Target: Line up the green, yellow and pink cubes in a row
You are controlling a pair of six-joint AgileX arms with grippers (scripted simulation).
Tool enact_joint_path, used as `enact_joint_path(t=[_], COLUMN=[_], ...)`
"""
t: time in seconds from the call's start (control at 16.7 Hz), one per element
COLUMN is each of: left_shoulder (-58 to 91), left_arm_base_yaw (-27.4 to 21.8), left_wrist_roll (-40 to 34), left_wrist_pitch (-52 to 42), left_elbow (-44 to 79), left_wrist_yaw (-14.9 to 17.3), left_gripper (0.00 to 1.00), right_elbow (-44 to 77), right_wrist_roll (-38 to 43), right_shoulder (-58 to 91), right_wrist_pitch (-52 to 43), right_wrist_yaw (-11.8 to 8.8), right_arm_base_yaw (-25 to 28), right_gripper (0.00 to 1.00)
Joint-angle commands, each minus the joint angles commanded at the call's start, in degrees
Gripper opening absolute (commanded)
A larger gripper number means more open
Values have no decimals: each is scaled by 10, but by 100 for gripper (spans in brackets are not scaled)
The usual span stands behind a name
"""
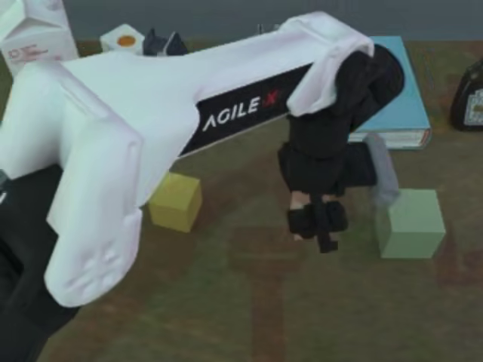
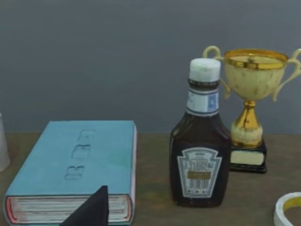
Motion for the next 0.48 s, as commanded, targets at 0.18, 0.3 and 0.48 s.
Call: enact_joint_path(t=[0.18,0.3,0.48], left_shoulder=[2,2,1], left_arm_base_yaw=[-40,-41,-40], left_wrist_roll=[-12,-13,-12], left_wrist_pitch=[-7,-8,-5], left_elbow=[13,13,10], left_wrist_yaw=[0,0,0], left_gripper=[0,0,0], right_elbow=[0,0,0], right_wrist_roll=[0,0,0], right_shoulder=[0,0,0], right_wrist_pitch=[0,0,0], right_wrist_yaw=[0,0,0], right_arm_base_yaw=[0,0,0], right_gripper=[100,100,100])
